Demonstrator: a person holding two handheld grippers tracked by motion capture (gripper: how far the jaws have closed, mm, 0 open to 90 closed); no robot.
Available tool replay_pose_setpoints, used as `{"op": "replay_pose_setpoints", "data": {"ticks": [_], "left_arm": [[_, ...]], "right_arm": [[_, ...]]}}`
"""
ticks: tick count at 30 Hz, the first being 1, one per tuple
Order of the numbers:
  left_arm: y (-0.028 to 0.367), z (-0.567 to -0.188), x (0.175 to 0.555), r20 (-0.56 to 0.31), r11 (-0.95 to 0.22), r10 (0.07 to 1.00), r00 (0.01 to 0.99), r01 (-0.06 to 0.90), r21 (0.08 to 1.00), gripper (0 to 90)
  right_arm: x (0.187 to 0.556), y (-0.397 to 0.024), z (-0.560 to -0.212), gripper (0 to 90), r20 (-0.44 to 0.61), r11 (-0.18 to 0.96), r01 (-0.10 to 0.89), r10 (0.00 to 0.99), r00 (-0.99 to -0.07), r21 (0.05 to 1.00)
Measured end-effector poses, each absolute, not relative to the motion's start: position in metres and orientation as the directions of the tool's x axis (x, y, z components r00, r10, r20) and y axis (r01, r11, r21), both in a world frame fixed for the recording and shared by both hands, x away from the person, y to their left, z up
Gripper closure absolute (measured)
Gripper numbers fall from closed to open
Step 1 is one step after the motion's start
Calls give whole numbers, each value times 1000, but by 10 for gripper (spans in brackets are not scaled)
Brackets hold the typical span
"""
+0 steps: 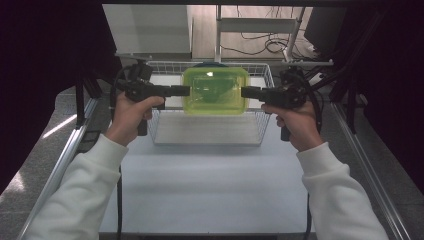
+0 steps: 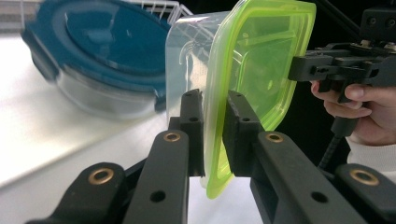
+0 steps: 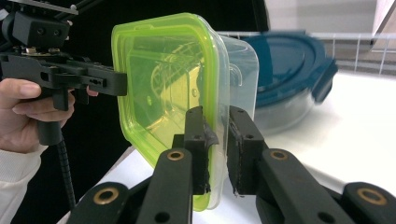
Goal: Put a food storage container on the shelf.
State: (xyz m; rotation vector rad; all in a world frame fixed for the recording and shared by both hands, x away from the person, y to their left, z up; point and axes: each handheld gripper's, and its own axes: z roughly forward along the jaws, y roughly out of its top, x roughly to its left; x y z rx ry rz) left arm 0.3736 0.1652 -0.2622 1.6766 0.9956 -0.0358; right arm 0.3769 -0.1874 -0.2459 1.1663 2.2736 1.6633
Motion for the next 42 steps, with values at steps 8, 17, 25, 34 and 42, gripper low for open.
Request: {"op": "replay_pose_setpoints", "data": {"ticks": [8,17,25,34,42], "left_arm": [[165,-247,396,-497,-23,584,642,625,780,802],[169,-239,423,-530,-8,585,614,657,754,805],[175,-248,440,-560,7,607,564,700,714,805],[179,-258,459,-612,54,599,516,737,674,804],[185,-267,476,-686,113,555,471,774,622,784]], "right_arm": [[397,-187,-230,784,358,95,520,621,-697,849],[423,-185,-222,786,394,77,557,627,-672,827],[447,-174,-229,787,449,75,626,630,-633,776],[473,-172,-243,786,530,32,700,629,-569,714],[494,-171,-249,765,602,-40,746,620,-503,665]]}}
